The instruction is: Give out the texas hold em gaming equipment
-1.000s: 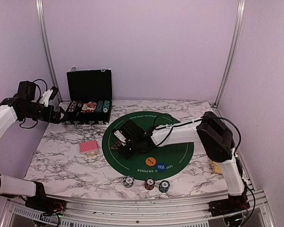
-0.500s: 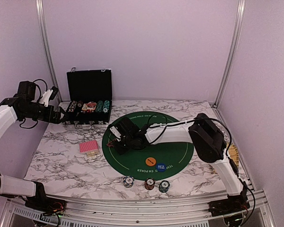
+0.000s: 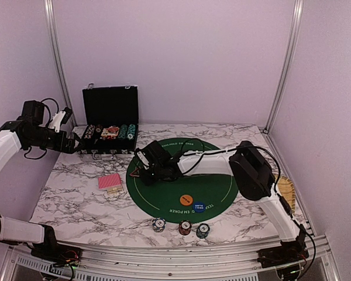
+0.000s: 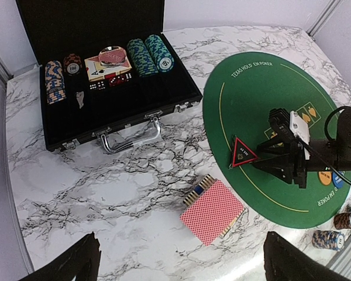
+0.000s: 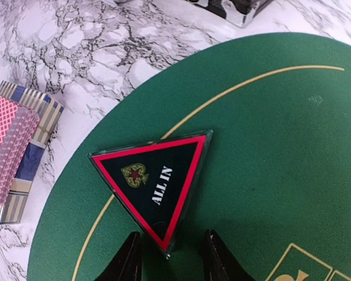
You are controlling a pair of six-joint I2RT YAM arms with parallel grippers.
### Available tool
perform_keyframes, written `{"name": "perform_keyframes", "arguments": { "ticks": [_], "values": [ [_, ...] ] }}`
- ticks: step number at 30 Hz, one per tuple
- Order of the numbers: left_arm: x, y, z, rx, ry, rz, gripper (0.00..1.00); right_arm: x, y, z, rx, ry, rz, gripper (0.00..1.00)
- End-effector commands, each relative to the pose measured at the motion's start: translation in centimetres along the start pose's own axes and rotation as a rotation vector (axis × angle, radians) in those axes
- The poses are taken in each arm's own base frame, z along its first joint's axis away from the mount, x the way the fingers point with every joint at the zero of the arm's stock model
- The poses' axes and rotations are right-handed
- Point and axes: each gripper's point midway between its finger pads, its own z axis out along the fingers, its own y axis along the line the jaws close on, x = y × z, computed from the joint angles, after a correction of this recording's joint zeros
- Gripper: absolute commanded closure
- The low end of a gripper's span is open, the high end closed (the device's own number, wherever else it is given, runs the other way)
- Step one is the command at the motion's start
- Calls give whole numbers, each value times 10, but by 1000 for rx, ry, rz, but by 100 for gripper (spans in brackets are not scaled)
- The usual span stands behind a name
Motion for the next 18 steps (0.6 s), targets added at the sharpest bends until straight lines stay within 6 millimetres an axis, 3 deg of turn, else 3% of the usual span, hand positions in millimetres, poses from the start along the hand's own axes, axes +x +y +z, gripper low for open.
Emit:
{"name": "perform_keyframes", "arguments": {
  "ticks": [1, 3, 8, 12, 18],
  "values": [
    [-1, -5, -7, 17, -2, 13, 1, -14, -10, -36, 35, -41, 22, 50],
    [0, -4, -6, 18, 4, 9, 1, -4, -15, -54, 48, -30, 26, 36],
    [0, -6, -7, 27, 2, 14, 1, 27, -30, -102, 105, 18, 76, 17],
    [1, -8, -7, 32, 5, 15, 1, 68, -39, -129, 142, 118, 143, 16],
    [1, -9, -8, 36, 9, 21, 1, 120, -41, -153, 176, 222, 181, 17]
  ]
}}
